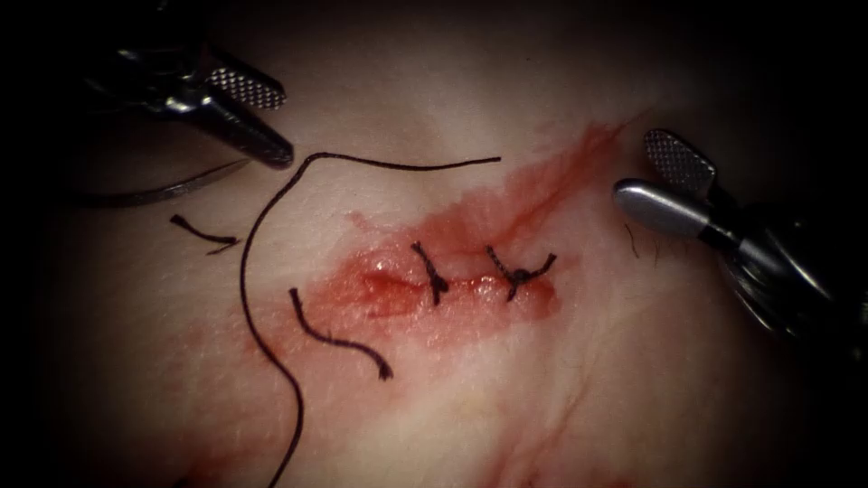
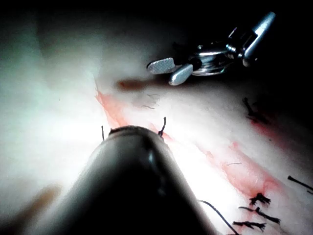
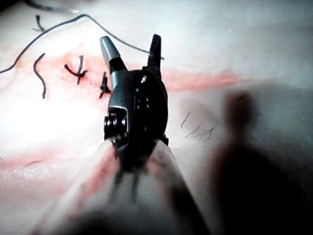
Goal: Wound Closure
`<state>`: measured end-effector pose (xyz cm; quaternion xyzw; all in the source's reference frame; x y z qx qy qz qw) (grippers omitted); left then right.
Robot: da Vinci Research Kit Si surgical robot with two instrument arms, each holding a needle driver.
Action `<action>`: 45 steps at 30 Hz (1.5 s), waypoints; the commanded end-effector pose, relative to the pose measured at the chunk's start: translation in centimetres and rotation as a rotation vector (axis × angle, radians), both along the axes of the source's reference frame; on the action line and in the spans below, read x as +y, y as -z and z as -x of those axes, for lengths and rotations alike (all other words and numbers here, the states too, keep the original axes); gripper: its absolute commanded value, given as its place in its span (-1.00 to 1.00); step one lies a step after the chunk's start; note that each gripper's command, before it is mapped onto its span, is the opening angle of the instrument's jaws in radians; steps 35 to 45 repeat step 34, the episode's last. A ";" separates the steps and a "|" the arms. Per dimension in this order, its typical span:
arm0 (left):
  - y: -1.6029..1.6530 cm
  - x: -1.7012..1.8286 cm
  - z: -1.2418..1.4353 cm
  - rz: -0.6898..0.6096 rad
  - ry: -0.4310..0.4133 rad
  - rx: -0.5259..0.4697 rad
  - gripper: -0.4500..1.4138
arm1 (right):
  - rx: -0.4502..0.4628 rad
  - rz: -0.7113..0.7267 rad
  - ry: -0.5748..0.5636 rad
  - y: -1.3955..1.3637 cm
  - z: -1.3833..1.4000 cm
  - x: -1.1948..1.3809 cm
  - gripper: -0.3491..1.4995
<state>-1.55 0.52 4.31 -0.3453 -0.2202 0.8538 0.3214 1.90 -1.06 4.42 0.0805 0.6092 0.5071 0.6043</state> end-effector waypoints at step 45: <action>-0.50 -0.64 0.25 0.184 0.096 -0.342 0.52 | 0.009 0.013 0.014 -0.05 -0.19 -0.08 0.93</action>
